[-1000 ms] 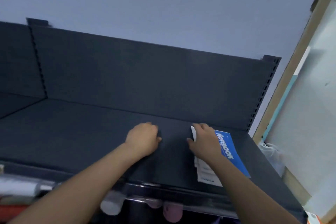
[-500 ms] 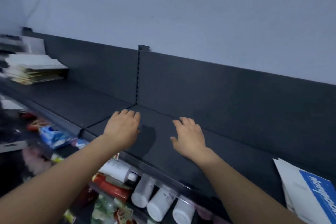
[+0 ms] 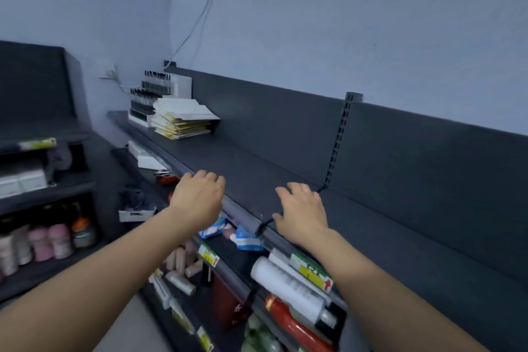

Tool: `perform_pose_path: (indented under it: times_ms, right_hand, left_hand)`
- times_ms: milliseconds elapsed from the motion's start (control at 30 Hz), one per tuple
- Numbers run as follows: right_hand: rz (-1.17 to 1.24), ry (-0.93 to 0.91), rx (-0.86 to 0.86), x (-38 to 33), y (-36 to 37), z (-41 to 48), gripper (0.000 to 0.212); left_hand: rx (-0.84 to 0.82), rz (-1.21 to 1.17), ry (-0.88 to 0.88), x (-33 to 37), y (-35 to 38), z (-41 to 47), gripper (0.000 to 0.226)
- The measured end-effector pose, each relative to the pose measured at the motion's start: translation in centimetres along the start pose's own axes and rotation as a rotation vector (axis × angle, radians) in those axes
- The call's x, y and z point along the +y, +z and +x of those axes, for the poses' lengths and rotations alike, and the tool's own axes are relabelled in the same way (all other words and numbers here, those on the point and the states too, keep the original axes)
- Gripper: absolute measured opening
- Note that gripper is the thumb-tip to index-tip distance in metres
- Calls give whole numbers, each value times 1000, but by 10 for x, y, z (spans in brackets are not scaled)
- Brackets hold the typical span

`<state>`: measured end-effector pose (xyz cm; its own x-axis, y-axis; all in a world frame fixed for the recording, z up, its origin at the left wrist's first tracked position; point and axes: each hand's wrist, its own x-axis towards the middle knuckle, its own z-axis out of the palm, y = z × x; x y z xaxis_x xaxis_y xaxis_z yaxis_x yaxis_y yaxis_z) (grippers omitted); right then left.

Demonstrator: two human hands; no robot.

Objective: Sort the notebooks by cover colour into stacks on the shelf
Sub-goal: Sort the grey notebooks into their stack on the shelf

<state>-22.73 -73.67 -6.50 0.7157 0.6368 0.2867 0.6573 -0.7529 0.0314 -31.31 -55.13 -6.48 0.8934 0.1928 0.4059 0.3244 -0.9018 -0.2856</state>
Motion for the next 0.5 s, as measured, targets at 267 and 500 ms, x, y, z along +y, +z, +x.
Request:
perform_pose_path:
  times_ms: [267,500]
  right_hand:
    - [-7,-48,-11,-78,25,72,50]
    - [-4,-103,-33,-114,48,138,49]
  left_hand:
    - [-15,26,-79,-92,43,11,29]
    - [-54,27,-129,-139,76,37,34]
